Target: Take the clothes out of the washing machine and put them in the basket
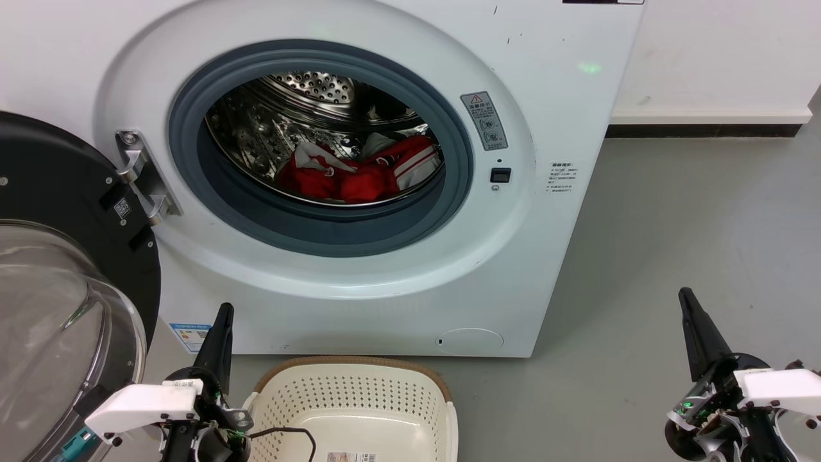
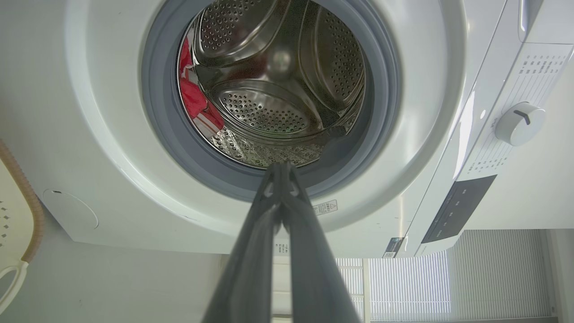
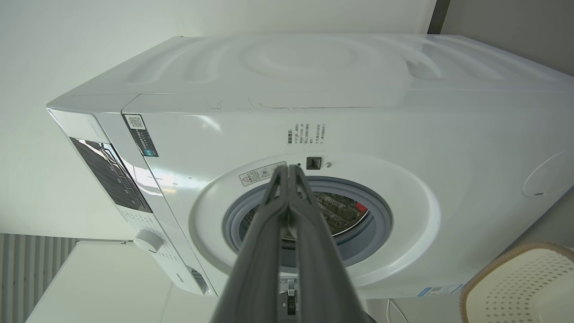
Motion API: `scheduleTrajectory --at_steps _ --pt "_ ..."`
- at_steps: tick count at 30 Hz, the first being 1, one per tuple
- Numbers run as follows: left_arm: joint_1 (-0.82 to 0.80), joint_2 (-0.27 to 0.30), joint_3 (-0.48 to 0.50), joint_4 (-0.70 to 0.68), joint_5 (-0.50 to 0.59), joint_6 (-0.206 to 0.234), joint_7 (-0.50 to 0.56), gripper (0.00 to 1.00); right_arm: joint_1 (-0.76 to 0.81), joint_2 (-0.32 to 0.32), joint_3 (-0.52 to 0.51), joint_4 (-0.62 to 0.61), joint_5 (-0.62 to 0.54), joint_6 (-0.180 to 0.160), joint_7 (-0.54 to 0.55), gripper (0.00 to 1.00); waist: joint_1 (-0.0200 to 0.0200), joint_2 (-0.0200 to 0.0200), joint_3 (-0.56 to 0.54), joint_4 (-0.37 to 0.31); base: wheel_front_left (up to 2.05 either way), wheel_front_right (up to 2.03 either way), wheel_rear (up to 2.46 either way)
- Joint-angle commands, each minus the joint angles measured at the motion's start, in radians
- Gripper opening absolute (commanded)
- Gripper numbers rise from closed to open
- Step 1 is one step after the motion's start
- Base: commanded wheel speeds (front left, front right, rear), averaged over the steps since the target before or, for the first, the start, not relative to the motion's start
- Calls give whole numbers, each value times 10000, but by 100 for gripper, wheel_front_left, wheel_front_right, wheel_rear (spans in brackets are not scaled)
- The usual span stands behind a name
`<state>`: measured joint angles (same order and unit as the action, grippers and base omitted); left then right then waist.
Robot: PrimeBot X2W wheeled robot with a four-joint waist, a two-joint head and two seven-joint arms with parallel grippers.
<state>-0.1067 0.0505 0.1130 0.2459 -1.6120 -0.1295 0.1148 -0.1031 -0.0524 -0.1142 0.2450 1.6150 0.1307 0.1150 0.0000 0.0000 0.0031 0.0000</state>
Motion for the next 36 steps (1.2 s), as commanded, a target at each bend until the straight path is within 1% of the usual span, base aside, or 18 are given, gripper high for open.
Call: scheduleTrajectory --at_steps 1,35,36 --pt "-59 -6 23 -2 -22 -49 16 0 -126 33 5 18 -44 0 3 0 0 0 0 0 0 0 0" --pt "-59 -6 23 -3 -22 -49 15 0 -125 33 7 18 -44 0 2 0 0 0 0 0 0 0 0" --pt "0 0 -1 2 -1 0 -3 100 1 0 1 3 -1 0 -4 100 0 0 0 0 0 0 0"
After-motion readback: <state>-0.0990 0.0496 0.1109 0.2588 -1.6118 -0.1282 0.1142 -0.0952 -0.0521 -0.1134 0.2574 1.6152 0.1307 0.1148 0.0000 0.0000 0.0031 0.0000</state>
